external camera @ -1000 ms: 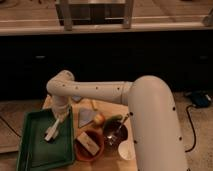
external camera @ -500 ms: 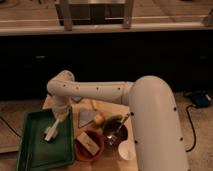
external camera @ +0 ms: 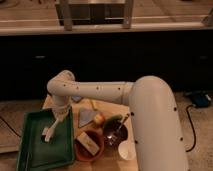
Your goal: Place brush in tray
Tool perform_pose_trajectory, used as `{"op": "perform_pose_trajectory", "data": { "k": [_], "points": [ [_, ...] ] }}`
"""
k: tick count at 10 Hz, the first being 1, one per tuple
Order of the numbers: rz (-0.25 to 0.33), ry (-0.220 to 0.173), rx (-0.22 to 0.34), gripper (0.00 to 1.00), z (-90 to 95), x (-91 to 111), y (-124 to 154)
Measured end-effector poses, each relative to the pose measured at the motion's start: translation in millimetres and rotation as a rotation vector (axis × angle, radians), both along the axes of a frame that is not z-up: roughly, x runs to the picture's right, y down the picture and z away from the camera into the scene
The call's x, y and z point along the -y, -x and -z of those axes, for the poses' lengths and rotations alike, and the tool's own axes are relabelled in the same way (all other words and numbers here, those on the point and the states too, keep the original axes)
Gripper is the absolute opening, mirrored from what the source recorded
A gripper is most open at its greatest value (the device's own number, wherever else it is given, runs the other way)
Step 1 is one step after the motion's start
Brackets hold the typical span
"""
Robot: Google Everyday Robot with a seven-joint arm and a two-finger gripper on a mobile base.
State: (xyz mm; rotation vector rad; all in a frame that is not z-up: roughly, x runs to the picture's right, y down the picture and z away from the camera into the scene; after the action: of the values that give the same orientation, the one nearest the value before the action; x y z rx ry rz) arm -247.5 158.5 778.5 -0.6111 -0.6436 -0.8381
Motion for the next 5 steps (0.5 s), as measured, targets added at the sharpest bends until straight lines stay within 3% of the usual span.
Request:
{"op": "perform_pose_trajectory", "data": {
  "k": [2,5],
  "points": [
    [0.001,0.004,0.004,0.77,-0.4,-0.4,0.2],
    [0.006,0.01,0.005,0.8,-1.2,-1.1,-0.6]
  ]
}}
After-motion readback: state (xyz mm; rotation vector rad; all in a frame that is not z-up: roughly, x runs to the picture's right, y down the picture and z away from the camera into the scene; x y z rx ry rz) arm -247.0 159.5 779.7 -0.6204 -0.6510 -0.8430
